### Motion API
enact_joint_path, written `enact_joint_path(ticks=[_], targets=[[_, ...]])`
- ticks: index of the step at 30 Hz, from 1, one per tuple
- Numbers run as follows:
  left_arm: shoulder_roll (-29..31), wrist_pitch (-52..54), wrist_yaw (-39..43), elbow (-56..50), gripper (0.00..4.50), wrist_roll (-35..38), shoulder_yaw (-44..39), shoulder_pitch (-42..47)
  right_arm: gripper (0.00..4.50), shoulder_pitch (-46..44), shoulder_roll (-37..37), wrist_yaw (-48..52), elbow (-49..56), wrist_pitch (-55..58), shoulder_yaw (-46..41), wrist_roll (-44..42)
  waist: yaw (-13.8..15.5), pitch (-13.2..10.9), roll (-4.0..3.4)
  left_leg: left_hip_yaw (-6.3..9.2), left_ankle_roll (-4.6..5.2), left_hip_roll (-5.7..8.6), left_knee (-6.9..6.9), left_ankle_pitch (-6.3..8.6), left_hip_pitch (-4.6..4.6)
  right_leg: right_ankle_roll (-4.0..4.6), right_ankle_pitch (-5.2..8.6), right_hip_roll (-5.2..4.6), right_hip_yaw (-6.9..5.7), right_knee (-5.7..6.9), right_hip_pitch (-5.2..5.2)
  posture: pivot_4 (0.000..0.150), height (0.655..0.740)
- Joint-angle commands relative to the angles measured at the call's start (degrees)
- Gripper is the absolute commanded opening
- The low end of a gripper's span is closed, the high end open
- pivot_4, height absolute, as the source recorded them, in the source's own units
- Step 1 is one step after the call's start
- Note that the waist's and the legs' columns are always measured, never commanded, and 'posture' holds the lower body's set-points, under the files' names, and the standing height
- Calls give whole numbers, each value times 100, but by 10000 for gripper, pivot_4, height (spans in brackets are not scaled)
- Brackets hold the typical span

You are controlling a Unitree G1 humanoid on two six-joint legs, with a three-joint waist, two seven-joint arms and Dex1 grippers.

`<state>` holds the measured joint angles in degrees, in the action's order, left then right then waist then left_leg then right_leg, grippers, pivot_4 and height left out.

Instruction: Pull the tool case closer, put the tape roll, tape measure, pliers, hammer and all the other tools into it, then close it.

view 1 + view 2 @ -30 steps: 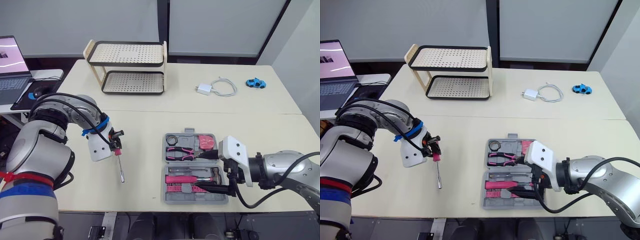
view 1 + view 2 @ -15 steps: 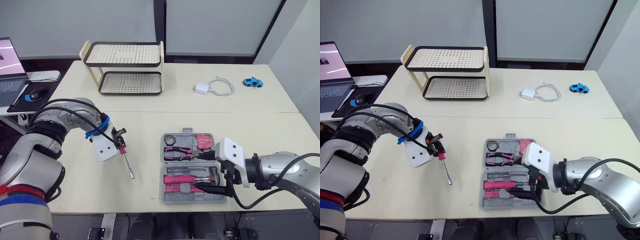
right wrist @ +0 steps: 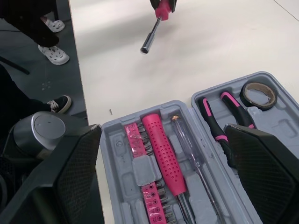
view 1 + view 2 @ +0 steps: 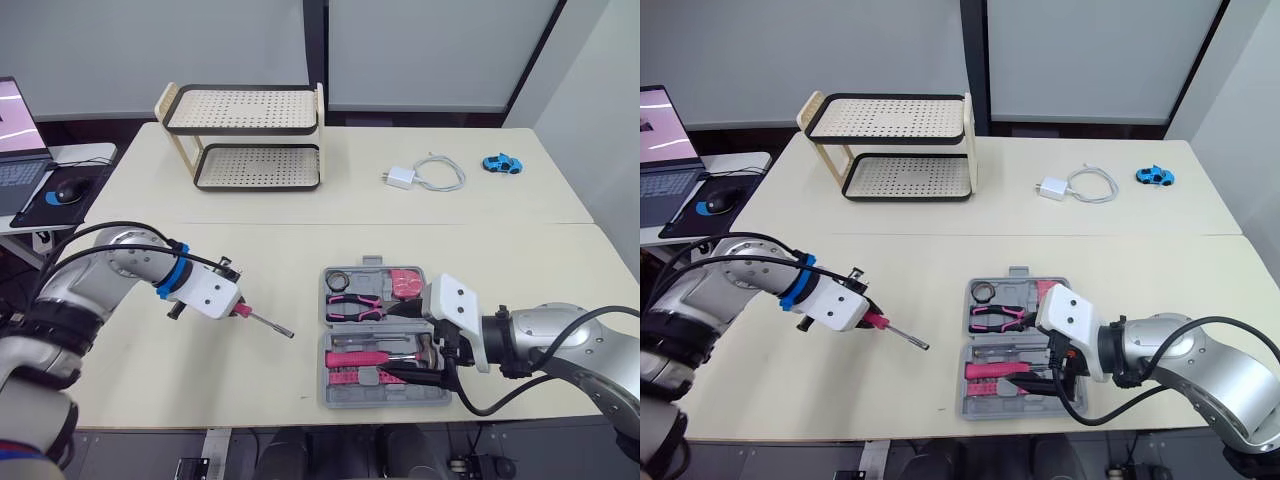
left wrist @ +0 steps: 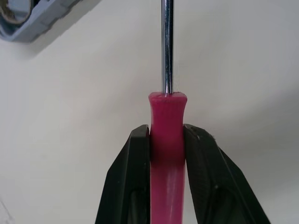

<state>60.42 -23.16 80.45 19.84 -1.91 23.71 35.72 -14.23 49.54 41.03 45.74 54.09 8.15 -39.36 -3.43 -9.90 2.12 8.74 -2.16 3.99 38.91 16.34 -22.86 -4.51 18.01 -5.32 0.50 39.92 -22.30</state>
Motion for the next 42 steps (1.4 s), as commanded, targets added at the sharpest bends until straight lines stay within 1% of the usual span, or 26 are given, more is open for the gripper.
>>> enact_joint_path(ticks=[1,5,8,14,17,20,23,26,30,36,38,39,41,42], targets=[[148,1878,-196,-917,6739,480,-607,-469,45000,-86,-28,-17,51,-80,-16,62,1,0,-2,-2,0,-13,0,0,0,0,0,0,0,1,0,1500,7400],[79,3942,-669,-1944,6739,768,-1091,-1104,45000,-142,-46,-30,11,-71,78,152,15,-1,-3,-7,2,-26,0,1,0,0,0,7,-1,0,2,1500,7400],[-71,5356,-1113,-2580,6739,946,-1340,-1417,45000,-158,-39,-31,7,-58,147,228,18,-1,-3,-11,8,-32,-1,4,1,0,0,11,1,1,2,1500,7400],[-567,7642,-2030,-3383,6739,1169,-1532,-1557,45000,-226,-65,-28,-11,-37,238,321,27,-1,-3,-15,21,-37,-1,12,3,1,0,15,3,2,2,1500,7400],[-862,8404,-2493,-3590,6739,1234,-1537,-1598,45000,-291,-74,-16,-42,-25,303,367,40,-1,-3,-21,21,-37,-1,12,5,1,0,15,9,2,2,1500,7400],[-1073,8952,-2852,-3717,6739,1309,-1551,-1630,45000,-343,-82,6,-58,-20,358,403,60,-1,-4,-22,20,-39,-1,12,5,2,0,15,10,2,2,1500,7400],[-1141,9205,-3109,-3817,6739,1377,-1535,-1733,45000,-391,-119,20,-69,-31,410,455,67,-1,-4,-24,19,-40,-2,11,6,3,0,15,13,1,1,1500,7400],[-1342,9241,-3497,-3768,6739,1337,-1558,-1820,45000,-470,-220,-19,-108,-72,482,536,89,0,-5,-27,0,-40,-4,1,7,4,-1,14,18,-1,1,1500,7400],[-1491,9167,-3776,-3672,6739,1341,-1542,-1896,45000,-495,-278,-16,-121,-62,524,603,164,0,-5,-33,-1,-39,-4,1,7,4,-1,14,24,-3,0,1500,7400],[-1839,9188,-4196,-3522,6739,1398,-1672,-2025,45000,-477,-307,15,-105,-42,527,665,177,7,-18,-40,-2,-37,-4,0,9,5,-1,9,29,-5,0,1500,7400],[-1865,9250,-4235,-3588,14023,1454,-1715,-2070,45000,-465,-298,19,-91,-32,516,661,177,13,-27,-42,-2,-36,-4,0,9,5,-1,7,31,-6,1,1500,7400],[-1876,9241,-4245,-3627,16078,1494,-1760,-2098,45000,-458,-291,20,-84,-27,506,657,177,13,-27,-43,-2,-36,-4,0,9,5,-1,7,32,-6,1,1500,7400],[-1851,9228,-4245,-3707,22040,1584,-1848,-2153,45000,-438,-277,19,-64,-19,485,650,177,14,-28,-43,-2,-36,-4,1,9,5,-1,7,32,-6,0,1500,7400],[-1800,9226,-4222,-3773,25866,1636,-1916,-2194,45000,-419,-265,19,-45,-14,467,641,177,14,-28,-44,-2,-36,-4,0,10,5,-1,7,32,-6,0,1500,7400]])
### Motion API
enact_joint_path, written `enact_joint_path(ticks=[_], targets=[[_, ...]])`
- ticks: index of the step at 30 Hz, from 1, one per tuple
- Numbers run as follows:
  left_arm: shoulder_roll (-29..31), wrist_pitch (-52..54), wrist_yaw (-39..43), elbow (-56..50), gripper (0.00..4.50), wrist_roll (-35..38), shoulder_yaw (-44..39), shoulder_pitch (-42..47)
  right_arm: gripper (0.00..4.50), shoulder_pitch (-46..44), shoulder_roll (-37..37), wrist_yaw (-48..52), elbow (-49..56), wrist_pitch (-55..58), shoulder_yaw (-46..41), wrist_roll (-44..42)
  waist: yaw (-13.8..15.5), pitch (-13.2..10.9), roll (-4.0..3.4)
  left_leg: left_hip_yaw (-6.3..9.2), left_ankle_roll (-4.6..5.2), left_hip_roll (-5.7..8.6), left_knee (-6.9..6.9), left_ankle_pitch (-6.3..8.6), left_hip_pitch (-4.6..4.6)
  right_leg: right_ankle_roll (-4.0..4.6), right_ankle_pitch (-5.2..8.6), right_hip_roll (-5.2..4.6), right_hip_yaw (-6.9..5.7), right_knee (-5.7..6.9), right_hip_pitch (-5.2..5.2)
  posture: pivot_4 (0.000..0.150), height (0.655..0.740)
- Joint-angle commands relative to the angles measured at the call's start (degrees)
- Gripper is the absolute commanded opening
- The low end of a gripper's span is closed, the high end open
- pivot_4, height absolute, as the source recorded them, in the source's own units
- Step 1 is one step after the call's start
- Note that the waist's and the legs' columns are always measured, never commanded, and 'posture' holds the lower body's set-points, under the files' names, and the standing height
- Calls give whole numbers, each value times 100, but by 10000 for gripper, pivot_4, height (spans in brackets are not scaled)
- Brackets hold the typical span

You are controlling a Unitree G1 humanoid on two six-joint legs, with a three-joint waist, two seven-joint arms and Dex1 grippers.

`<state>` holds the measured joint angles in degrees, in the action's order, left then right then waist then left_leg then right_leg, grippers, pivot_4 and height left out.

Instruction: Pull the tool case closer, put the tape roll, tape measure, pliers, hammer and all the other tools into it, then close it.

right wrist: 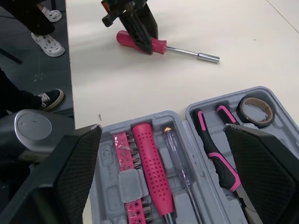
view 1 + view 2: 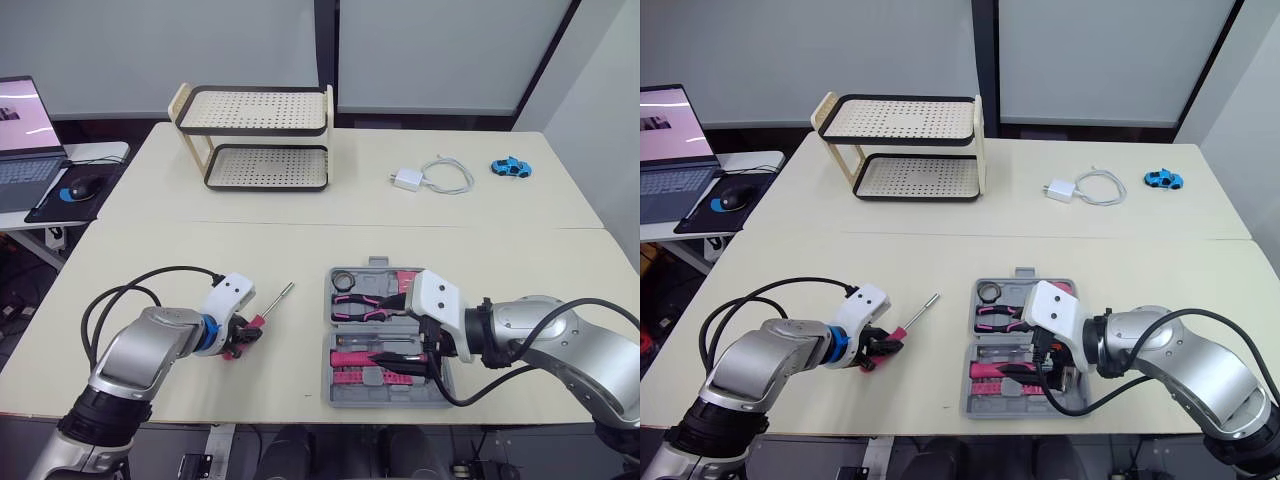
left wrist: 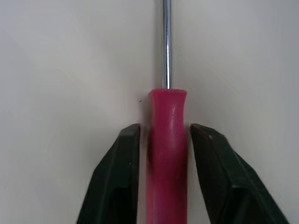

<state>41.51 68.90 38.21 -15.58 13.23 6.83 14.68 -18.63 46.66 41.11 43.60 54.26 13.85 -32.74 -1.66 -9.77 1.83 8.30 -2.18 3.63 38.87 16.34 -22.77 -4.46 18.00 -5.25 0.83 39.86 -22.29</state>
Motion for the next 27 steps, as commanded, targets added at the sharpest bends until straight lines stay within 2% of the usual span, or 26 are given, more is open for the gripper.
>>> enact_joint_path(ticks=[1,6,11,16,27], targets=[[131,21,13,-274,28592,161,-271,-117,45000,33,30,11,181,-27,-114,-27,0,0,0,0,0,0,0,0,0,0,0,0,0,0,0,1500,7400],[602,-389,329,-550,44629,422,-717,-475,45000,153,79,3,271,-11,-254,-82,-13,-1,-2,-1,0,-4,-7,0,3,1,1,1,1,-1,-2,1500,7400],[751,-1336,791,-481,44870,699,-1285,-998,45000,266,66,-13,341,-127,-409,-64,1,0,-4,-4,-1,-4,-8,1,3,3,1,0,3,-13,1,1500,7400],[398,-2615,781,-8,44870,589,-1465,-1307,45000,360,-22,-89,380,-271,-466,-3,15,1,-7,-7,-1,-8,-12,1,2,10,-3,-1,2,-32,3,1500,7400],[-350,-3217,197,308,44870,352,-1131,-1329,45000,386,-23,-135,420,-242,-380,7,15,2,-8,-17,0,-9,-12,1,1,13,-6,0,5,-40,5,1500,7400]])
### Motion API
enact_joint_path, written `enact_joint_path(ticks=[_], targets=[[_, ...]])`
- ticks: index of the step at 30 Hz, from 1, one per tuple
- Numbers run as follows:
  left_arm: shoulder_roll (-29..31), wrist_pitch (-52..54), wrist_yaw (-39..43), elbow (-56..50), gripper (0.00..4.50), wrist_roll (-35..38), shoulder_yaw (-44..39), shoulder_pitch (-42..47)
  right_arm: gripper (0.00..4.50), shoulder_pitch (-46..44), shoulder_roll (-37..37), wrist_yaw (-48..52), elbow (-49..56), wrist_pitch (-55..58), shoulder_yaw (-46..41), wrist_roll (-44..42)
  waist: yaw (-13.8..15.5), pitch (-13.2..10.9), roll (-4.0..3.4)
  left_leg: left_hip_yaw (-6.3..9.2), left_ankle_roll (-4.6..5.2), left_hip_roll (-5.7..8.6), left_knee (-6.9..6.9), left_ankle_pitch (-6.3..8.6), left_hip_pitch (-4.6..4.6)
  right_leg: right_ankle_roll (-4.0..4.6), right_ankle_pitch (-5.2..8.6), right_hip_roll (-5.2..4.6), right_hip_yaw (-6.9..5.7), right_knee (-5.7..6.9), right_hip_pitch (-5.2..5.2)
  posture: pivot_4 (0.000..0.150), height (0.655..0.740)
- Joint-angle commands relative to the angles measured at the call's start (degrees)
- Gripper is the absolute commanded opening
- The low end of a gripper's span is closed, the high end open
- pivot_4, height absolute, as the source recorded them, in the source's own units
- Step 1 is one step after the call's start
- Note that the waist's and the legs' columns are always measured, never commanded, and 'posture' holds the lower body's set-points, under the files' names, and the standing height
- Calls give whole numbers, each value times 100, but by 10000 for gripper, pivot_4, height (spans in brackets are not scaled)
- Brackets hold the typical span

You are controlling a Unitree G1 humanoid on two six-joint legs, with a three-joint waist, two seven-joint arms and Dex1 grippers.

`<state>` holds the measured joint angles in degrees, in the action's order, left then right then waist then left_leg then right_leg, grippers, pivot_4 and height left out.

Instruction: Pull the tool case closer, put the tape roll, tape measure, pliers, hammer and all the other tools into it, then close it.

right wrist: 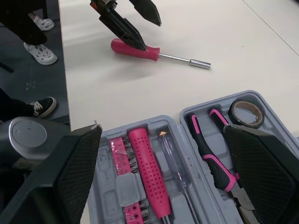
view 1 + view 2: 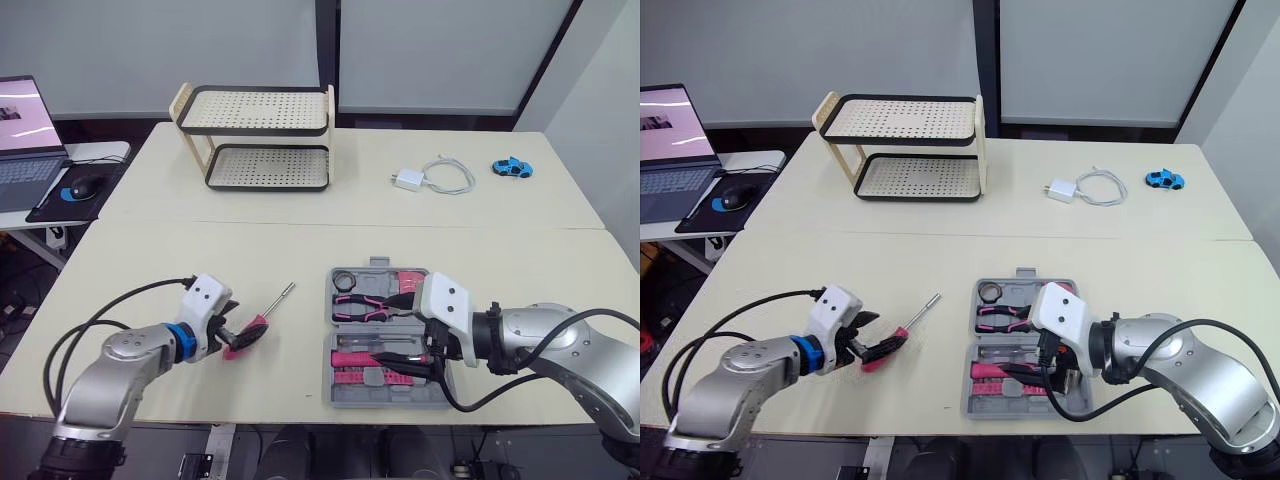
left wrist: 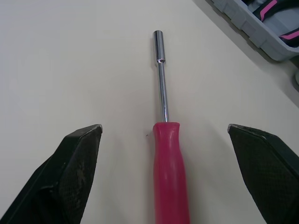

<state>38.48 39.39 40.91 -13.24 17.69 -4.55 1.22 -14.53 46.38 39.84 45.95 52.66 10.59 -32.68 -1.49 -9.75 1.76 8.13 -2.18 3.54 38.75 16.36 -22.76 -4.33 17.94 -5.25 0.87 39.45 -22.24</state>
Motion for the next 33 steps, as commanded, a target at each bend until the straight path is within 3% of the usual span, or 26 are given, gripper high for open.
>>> enact_joint_path(ticks=[1,13,17,26,33], targets=[[-76,-339,-60,123,44870,-109,42,-6,45000,-36,2,-4,177,-83,-41,6,-1,0,0,0,0,0,0,0,1,0,0,0,0,0,0,1500,7400],[-490,-873,-235,483,44870,-328,275,-213,45000,-53,32,46,180,-56,-55,-33,0,1,-1,-2,0,0,-1,0,0,0,0,0,2,-1,0,1500,7400],[-536,-975,-243,600,35806,-442,387,-235,45000,-36,49,52,182,-42,-72,-43,1,1,-2,-2,0,0,-1,0,1,0,0,0,1,-1,0,1500,7400],[-612,-1458,-210,1074,7854,-637,504,-206,45000,26,106,72,185,-30,-140,-68,1,29,-45,-6,1,2,-1,0,1,0,0,-1,3,-4,2,1500,7400],[-738,-1786,-230,1052,7645,-608,413,-324,45000,105,130,72,219,-29,-202,-83,7,51,-76,-10,21,3,-1,12,3,-1,0,-3,6,-8,6,1500,7400]])
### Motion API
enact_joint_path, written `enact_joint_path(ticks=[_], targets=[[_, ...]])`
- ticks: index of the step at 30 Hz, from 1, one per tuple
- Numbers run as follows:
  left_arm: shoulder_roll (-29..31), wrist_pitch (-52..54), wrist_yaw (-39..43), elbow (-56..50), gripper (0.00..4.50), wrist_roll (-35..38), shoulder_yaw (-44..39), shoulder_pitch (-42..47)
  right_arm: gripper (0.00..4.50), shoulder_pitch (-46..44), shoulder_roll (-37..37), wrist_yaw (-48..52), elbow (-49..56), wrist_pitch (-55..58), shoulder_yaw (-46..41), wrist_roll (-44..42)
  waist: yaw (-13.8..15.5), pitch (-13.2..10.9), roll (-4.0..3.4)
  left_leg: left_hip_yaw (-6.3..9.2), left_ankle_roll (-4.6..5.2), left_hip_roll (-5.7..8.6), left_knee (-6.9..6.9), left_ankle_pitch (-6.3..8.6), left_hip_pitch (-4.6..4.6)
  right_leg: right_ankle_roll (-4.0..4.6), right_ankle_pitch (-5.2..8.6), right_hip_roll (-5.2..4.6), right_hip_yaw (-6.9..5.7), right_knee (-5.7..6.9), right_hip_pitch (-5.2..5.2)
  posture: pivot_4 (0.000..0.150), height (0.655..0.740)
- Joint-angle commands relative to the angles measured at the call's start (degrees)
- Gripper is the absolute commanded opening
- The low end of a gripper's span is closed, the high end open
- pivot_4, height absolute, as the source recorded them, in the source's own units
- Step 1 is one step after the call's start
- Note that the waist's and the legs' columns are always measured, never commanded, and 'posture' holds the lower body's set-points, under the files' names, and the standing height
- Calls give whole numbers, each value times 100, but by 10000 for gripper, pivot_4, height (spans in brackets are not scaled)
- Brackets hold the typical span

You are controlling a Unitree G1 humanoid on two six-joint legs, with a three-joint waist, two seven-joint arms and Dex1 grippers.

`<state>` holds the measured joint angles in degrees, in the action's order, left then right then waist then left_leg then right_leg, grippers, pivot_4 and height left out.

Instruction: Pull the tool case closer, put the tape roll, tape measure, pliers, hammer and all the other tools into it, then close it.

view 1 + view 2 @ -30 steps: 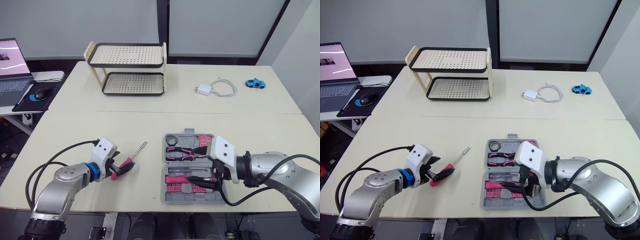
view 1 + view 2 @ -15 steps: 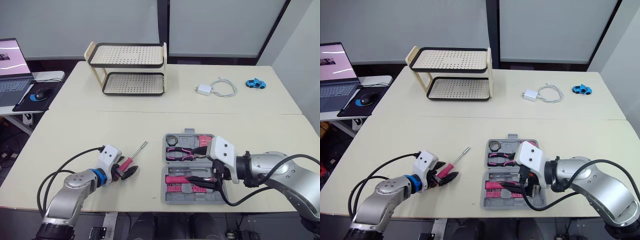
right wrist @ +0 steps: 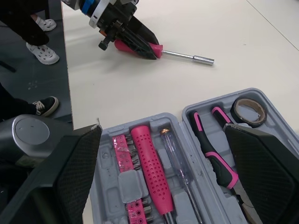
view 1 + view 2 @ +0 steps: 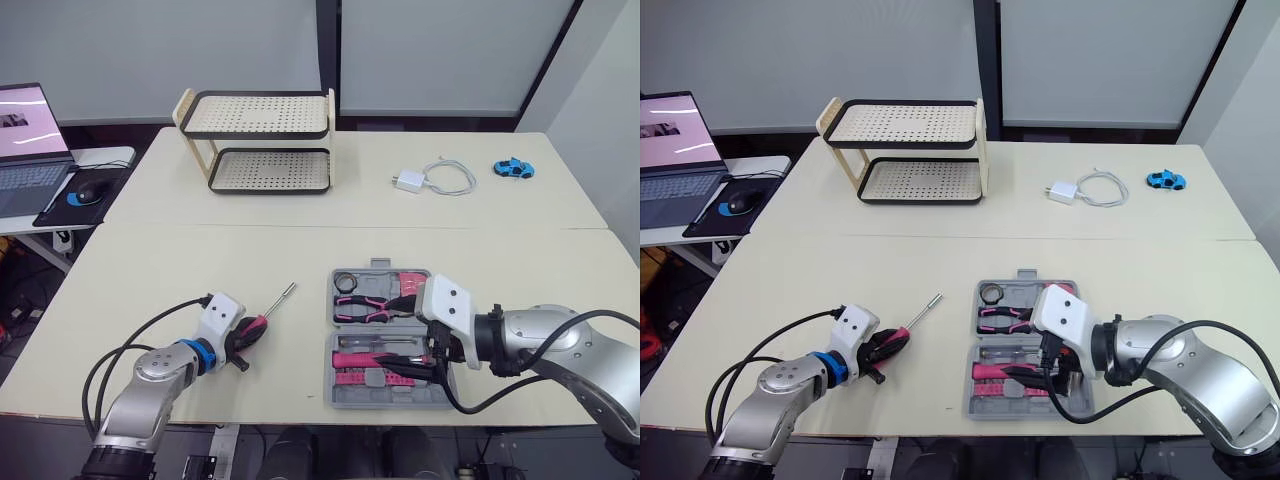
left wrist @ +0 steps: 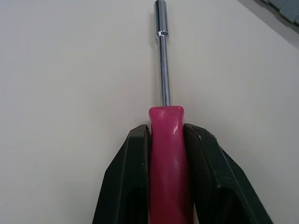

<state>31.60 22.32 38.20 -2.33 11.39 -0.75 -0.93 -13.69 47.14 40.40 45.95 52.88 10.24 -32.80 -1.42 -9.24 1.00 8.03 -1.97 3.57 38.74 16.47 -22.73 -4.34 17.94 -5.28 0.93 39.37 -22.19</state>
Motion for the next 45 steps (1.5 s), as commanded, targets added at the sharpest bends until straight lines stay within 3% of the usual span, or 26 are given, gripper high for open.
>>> enact_joint_path(ticks=[1,11,15,19,30,37,45], targets=[[-19,-105,73,-88,7645,47,-15,-146,45000,34,45,12,221,-72,-176,-66,0,0,0,-1,0,0,0,0,0,0,0,0,0,0,0,1500,7400],[1001,-484,1326,-1060,7645,573,-417,-291,45000,336,125,213,274,-994,-325,295,-3,1,-1,1,1,-5,-4,1,0,0,0,3,-2,-6,-1,1500,7400],[1457,-597,2138,-1739,7645,818,-94,-36,45000,833,524,644,320,-1160,-991,40,38,0,-2,1,1,-4,-6,1,-3,0,-3,2,-4,-32,10,1500,7400],[1569,-327,2417,-2339,7645,872,365,301,45000,1350,909,954,373,-975,-1787,-329,65,0,-3,-5,3,-5,-6,2,1,-1,-4,3,-1,-36,18,1500,7400],[1275,1155,1821,-3544,7645,87,2394,1050,45000,2587,1612,1415,394,-452,-3364,-507,41,-2,-3,-17,19,-14,-14,11,34,-1,-4,15,2,-38,53,1500,7400],[832,1713,1374,-3335,7645,-577,3531,1366,45000,2764,1691,1399,468,-269,-3444,-504,72,-4,2,-23,23,-13,-27,13,78,-3,-2,15,4,-50,94,1500,7400],[197,2340,1322,-2982,7645,-727,4003,2181,45000,2898,1730,1305,548,-152,-3393,-371,129,-6,5,-26,23,-11,-29,13,81,-3,-2,14,5,-51,97,1500,7400]])
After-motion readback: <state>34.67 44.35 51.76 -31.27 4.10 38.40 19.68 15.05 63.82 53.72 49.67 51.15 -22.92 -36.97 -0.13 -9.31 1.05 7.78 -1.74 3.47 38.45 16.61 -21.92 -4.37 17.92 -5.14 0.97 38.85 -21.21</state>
